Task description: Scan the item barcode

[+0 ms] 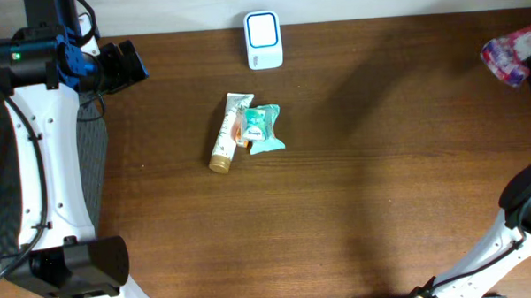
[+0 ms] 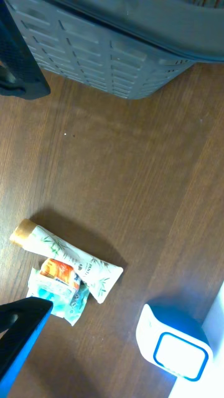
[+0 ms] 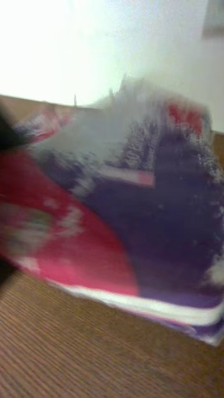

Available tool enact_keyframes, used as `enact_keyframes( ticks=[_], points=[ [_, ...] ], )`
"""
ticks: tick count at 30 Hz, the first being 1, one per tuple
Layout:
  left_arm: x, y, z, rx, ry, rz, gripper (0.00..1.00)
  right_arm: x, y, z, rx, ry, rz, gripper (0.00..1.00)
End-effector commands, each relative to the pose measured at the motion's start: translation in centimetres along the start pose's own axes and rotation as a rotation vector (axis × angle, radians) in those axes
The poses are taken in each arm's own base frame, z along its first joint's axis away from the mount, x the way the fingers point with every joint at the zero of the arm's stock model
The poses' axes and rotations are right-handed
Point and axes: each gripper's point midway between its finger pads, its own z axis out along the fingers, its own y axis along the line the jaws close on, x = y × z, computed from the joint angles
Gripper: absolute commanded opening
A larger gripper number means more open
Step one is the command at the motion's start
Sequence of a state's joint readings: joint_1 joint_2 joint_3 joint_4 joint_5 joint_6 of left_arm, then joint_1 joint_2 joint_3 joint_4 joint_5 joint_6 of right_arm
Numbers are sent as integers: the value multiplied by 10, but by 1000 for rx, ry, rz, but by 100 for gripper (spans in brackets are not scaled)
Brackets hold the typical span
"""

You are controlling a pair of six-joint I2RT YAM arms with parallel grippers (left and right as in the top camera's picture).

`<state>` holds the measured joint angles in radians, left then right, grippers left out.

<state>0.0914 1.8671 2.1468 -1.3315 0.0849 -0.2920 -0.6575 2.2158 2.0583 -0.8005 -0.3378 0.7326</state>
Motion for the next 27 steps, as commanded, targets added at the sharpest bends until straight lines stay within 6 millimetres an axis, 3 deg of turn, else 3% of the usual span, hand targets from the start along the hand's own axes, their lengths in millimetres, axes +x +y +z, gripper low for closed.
enact_keyframes(
  ticks=[1,2,6,8,9,10,11,12,13,14,15,17,18,20,24,27],
  points=[
    [-3,1,-4,-1,-16,0,99,20,-16,24,57,70,-8,93],
    [-3,1,-4,-1,-16,-1,99,23,-18,22,63,81,-38,99],
    [-3,1,-4,-1,-16,0,99,23,-8,-18,60,76,-84,99],
    [-3,1,-4,-1,-16,0,99,38,28,-51,-70,107,-223,99],
    [-3,1,-4,-1,-16,-1,99,57,53,-68,-182,159,-315,99],
    [-3,1,-4,-1,-16,-1,99,79,74,-82,-281,219,-395,99],
    [-3,1,-4,-1,-16,-1,99,115,95,-98,-397,313,-504,99],
    [-3,1,-4,-1,-16,-1,99,152,108,-104,-460,401,-601,99],
    [-3,1,-4,-1,-16,-1,99,174,112,-103,-469,449,-654,99],
    [-3,1,-4,-1,-16,-1,99,217,116,-98,-460,539,-752,100],
    [-3,1,-4,-1,-16,-1,99,247,118,-93,-449,598,-816,98],
    [-3,1,-4,-1,-16,-1,99,329,125,-77,-421,729,-960,88],
    [-3,1,-4,-1,-16,-1,99,353,127,-74,-420,759,-1003,82],
    [-3,1,-4,-1,-16,-1,99,420,132,-62,-415,823,-1117,72],
    [-3,1,-4,-1,-16,-1,99,500,122,-26,-195,762,-1172,70],
    [-3,1,-4,-1,-16,-1,99,546,119,-25,-172,710,-1300,68]
  ],
)
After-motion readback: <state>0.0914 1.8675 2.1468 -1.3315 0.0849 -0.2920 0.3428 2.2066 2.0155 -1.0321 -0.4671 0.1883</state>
